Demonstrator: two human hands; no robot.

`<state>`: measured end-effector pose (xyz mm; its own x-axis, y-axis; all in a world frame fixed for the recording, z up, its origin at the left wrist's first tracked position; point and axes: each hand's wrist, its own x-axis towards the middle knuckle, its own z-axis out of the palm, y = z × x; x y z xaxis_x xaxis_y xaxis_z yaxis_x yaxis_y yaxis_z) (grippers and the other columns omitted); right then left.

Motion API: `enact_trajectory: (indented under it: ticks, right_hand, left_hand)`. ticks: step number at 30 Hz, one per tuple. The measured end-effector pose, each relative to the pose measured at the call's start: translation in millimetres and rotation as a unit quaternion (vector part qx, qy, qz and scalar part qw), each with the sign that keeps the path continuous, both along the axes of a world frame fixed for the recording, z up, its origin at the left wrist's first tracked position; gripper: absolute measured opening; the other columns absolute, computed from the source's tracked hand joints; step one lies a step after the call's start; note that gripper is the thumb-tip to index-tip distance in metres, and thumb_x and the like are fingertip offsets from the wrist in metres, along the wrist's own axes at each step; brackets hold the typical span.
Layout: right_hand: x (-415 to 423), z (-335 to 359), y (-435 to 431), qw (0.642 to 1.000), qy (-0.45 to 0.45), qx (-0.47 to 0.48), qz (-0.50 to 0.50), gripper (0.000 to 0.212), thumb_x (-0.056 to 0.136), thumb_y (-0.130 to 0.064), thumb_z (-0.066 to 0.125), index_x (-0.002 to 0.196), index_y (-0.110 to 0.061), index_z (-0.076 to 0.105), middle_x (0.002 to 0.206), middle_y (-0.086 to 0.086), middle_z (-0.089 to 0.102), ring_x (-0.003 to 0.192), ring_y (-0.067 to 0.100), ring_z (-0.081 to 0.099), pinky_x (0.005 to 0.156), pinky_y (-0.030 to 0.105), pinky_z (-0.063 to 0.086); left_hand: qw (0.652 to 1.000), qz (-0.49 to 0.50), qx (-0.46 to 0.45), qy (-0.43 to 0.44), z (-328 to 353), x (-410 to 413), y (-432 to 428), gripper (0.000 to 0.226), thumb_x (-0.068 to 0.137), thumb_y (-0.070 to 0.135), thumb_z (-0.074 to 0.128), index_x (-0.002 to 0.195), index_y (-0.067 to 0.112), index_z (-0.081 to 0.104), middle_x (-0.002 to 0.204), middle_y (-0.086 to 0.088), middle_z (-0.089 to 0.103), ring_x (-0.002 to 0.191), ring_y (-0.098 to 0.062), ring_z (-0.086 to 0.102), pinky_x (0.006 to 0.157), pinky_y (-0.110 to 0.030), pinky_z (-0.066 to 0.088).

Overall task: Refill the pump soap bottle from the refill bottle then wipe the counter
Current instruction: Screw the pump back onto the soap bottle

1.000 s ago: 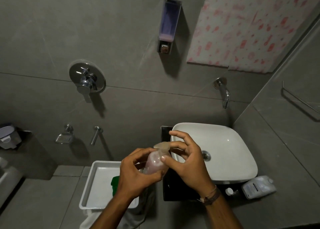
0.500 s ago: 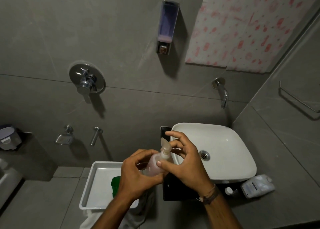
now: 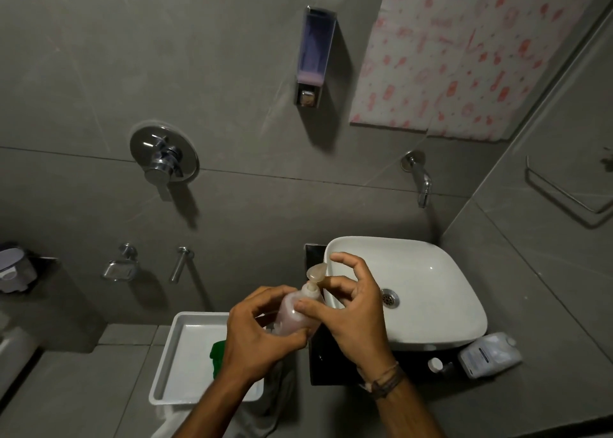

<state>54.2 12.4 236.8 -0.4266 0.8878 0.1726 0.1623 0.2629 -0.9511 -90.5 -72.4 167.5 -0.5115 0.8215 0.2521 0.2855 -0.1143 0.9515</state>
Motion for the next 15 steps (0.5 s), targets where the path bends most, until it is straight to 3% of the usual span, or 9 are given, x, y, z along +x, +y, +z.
enact_trajectory:
  ticks: [2, 4, 8, 12, 15]
  right_hand:
    - [7.6, 6.4, 7.8, 0.994, -0.011, -0.047, 0.098, 0.080, 0.078, -0.018, 0.087, 0.141, -0.041, 0.044, 0.114, -0.008, 0.078, 0.111, 0.008, 0.072, 0.091, 0.023, 0.058]
    - [12.2, 12.2, 10.0, 0.987, -0.008, -0.073, 0.145, 0.076, 0.086, -0.012, 0.080, 0.147, -0.035, 0.042, 0.116, -0.005, 0.077, 0.114, 0.011, 0.071, 0.092, 0.023, 0.058]
    - [5.1, 8.5, -1.9, 0.997, 0.032, -0.050, 0.050, 0.068, 0.079, -0.008, 0.085, 0.134, -0.034, 0.055, 0.109, -0.002, 0.079, 0.104, 0.010, 0.075, 0.084, 0.028, 0.063]
    - [-6.5, -2.7, -21.0, 0.996, 0.056, -0.030, -0.069, 0.066, 0.062, -0.025, 0.094, 0.110, -0.053, 0.060, 0.097, -0.021, 0.078, 0.093, -0.002, 0.074, 0.069, 0.018, 0.061]
    - [-7.3, -5.4, -23.6, 0.993, 0.045, -0.008, -0.106, 0.069, 0.055, -0.033, 0.097, 0.108, -0.055, 0.058, 0.096, -0.027, 0.076, 0.094, -0.005, 0.073, 0.066, 0.015, 0.060]
  left_hand:
    - [1.000, -0.008, 0.001, -0.003, 2.3, 0.9, -1.1, 0.062, 0.060, 0.018, 0.099, 0.118, 0.018, 0.079, 0.113, 0.004, 0.080, 0.107, -0.022, 0.077, 0.088, -0.035, 0.068]
    - [1.000, -0.013, 0.005, -0.007, 5.1, 2.5, -0.7, 0.062, 0.059, 0.024, 0.097, 0.118, 0.021, 0.079, 0.112, 0.006, 0.080, 0.106, -0.021, 0.077, 0.086, -0.032, 0.067]
    - [1.000, -0.011, 0.011, -0.008, 5.9, 5.8, 1.4, 0.061, 0.059, 0.029, 0.094, 0.118, 0.025, 0.080, 0.111, 0.007, 0.080, 0.105, -0.022, 0.078, 0.086, -0.032, 0.067]
    - [1.000, 0.004, 0.011, -0.016, 2.3, 9.8, 1.5, 0.059, 0.062, 0.030, 0.095, 0.118, 0.019, 0.080, 0.112, 0.004, 0.081, 0.105, -0.023, 0.078, 0.088, -0.040, 0.068]
    - [1.000, 0.004, 0.009, -0.022, 0.9, 12.0, 0.0, 0.063, 0.061, 0.036, 0.094, 0.119, 0.017, 0.079, 0.114, 0.002, 0.081, 0.106, -0.023, 0.078, 0.089, -0.043, 0.068]
